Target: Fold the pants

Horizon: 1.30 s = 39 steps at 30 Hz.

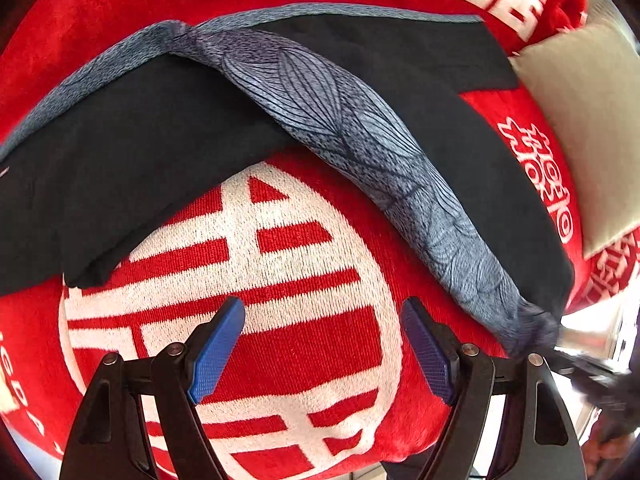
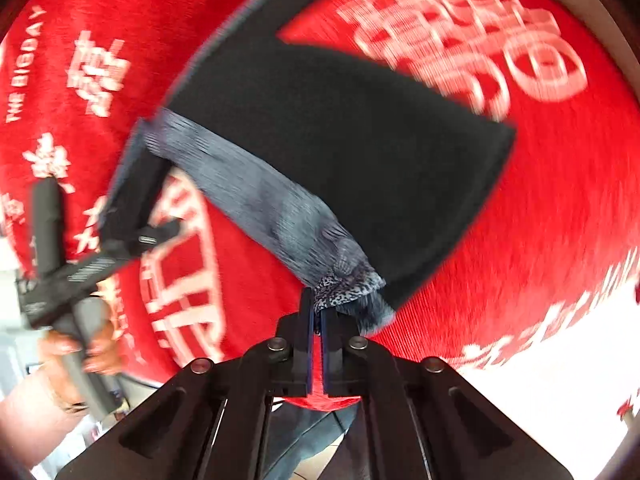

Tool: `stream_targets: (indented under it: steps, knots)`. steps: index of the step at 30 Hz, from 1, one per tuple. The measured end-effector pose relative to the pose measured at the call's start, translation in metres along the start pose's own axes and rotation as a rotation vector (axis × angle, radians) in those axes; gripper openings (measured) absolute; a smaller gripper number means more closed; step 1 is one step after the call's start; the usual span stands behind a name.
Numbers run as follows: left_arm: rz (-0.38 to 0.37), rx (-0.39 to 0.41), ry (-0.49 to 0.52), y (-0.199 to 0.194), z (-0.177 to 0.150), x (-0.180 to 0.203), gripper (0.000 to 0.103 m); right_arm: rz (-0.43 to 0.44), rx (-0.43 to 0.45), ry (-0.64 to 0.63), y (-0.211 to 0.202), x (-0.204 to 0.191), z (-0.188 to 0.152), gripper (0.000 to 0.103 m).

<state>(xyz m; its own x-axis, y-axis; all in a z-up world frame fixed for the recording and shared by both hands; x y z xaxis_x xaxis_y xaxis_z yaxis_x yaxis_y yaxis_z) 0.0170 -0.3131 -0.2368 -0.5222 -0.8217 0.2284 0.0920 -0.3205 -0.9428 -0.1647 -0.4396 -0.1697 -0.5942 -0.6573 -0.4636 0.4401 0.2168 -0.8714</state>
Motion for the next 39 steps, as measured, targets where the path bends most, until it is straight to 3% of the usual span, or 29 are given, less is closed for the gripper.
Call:
stream_targets:
  steps: [3, 9, 12, 18, 19, 21, 23, 28, 33, 36, 39]
  knots:
    - [0.049, 0.022, -0.025, -0.002, 0.013, 0.004, 0.082, 0.04, 0.048, -0.087, -0.033, -0.017, 0.052, 0.003]
    - [0.135, 0.077, -0.117, -0.008, 0.048, -0.002, 0.082, 0.024, 0.148, -0.251, -0.055, -0.024, 0.204, 0.003]
    - [0.184, 0.11, -0.13, -0.008, 0.069, -0.002, 0.082, -0.014, 0.187, -0.297, -0.037, -0.023, 0.286, 0.003]
    - [0.251, 0.17, -0.176, 0.006, 0.114, -0.004, 0.082, -0.129, 0.225, -0.311, 0.02, -0.002, 0.379, 0.01]
    - [0.259, 0.173, -0.192, 0.011, 0.123, -0.005, 0.082, -0.138, 0.205, -0.307, 0.029, 0.002, 0.387, 0.017]
    - [0.27, 0.183, -0.207, 0.016, 0.136, -0.007, 0.082, -0.172, 0.198, -0.302, 0.035, 0.008, 0.395, 0.06]
    - [0.279, 0.192, -0.204, 0.027, 0.15, -0.002, 0.082, -0.154, 0.251, -0.303, 0.022, 0.006, 0.393, 0.073]
    - [0.302, 0.133, -0.165, 0.057, 0.159, 0.004, 0.082, -0.124, 0.215, -0.225, 0.001, 0.031, 0.344, 0.069]
    - [0.33, 0.129, -0.149, 0.075, 0.162, 0.01, 0.082, -0.153, 0.058, -0.056, 0.031, 0.083, 0.288, 0.029]
    - [0.332, 0.128, -0.154, 0.076, 0.165, 0.01, 0.082, -0.131, 0.055, 0.02, 0.052, 0.094, 0.29, 0.022]
    - [0.368, 0.17, -0.146, 0.067, 0.18, 0.014, 0.082, -0.024, 0.152, -0.047, 0.05, 0.067, 0.321, 0.022]
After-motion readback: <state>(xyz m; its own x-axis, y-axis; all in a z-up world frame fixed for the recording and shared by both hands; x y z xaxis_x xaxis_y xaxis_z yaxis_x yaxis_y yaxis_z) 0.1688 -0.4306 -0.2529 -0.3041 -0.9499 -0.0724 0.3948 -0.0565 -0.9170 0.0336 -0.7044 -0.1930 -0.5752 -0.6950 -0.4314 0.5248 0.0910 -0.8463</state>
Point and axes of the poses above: each gripper's, at about its wrist camera, not at the fingertips, and y roughly the way its jaws point, x to its right, z to its top, the point moved 7 cm from there along y, roughly the way its jaws point, and after that the axes turned 10 degrees about x, right-handed, at the moved point
